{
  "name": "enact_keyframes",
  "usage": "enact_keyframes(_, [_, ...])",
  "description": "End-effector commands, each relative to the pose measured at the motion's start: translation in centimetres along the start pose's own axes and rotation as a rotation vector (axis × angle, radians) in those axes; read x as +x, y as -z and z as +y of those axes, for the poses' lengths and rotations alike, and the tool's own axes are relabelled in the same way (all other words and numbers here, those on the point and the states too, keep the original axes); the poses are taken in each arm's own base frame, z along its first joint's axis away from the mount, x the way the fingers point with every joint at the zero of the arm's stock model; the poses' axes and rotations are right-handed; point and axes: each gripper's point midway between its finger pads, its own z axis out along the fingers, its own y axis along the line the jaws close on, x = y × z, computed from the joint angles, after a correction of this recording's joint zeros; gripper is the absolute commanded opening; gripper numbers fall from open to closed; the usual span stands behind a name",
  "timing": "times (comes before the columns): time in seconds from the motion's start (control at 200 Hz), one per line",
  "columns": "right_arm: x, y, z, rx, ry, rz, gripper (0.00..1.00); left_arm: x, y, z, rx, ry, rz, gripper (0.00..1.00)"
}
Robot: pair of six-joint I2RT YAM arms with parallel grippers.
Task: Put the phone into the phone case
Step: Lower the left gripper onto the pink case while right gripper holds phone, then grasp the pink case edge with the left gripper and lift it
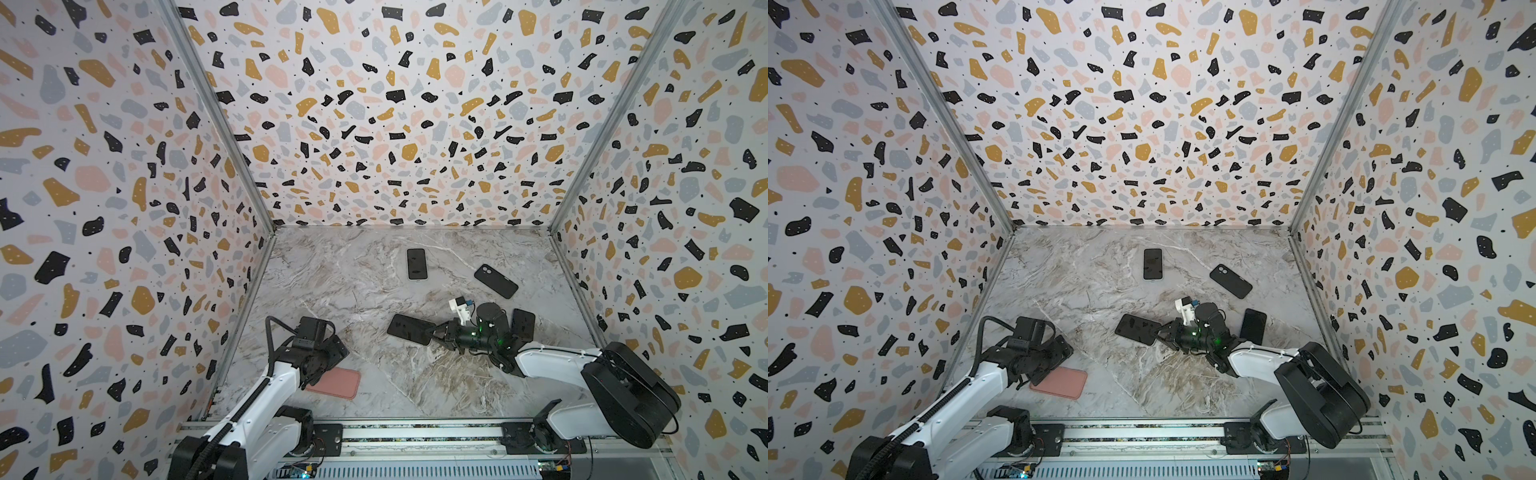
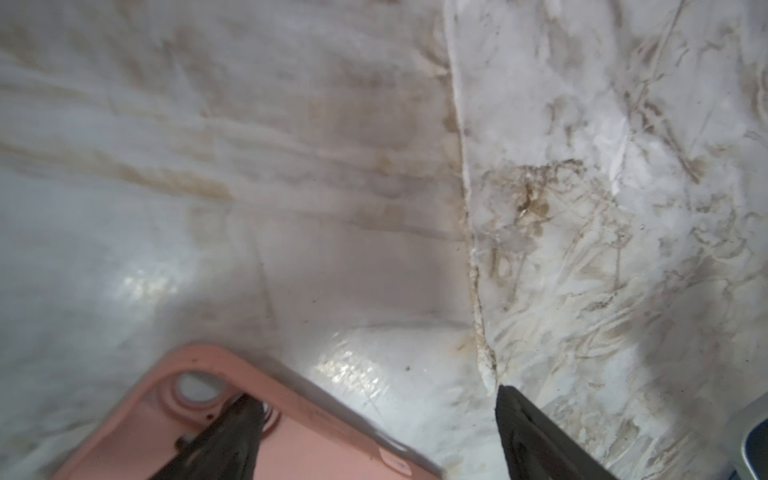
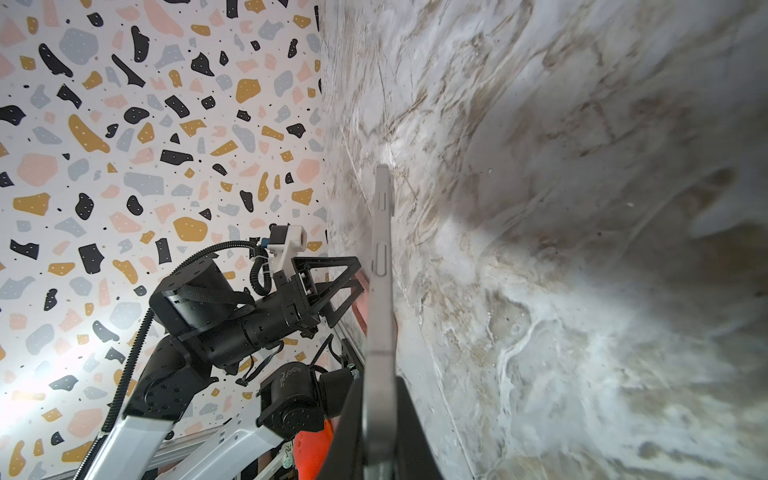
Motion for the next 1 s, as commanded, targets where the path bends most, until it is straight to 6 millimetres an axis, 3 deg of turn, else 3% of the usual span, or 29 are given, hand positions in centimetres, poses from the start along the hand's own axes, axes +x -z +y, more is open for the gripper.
enact_keyframes(0.0, [-0.6,0.5,2.7,-0.071,0.076,-0.027,0.00,0.9,-0.7,-1.2,0.081,0.020,0.039,0.86])
enact_keyframes(0.165, [-0.7,1.0,1.7,-0.048,0.074,-0.036,0.00,0.7,-0.7,-4.8,0.177,0.004,0.016,0.84])
enact_keyframes(0.355, [-0.9,1.6,1.3,-0.021,0.086,-0.056,0.00,1.7,-2.0,-9.2,0.233,-0.052,0.050,0.84])
enact_keyframes(0.581, [-0.8,1.8,0.7,0.001,0.085,-0.060,0.00,1.1,-2.3,-11.1,0.223,-0.126,0.046,0.85])
enact_keyframes(0.651, [-0.8,1.8,0.9,-0.004,0.104,-0.057,0.00,0.6,-1.6,-11.0,0.196,-0.157,0.025,0.87])
enact_keyframes(0.826, [-1.0,1.7,1.6,-0.001,0.181,-0.033,0.00,0.6,0.0,-8.4,0.104,-0.246,-0.008,1.00])
enact_keyframes(0.996, [0.0,1.2,3.2,-0.087,0.243,0.040,0.00,1.7,1.7,-6.7,0.090,-0.325,0.016,1.00])
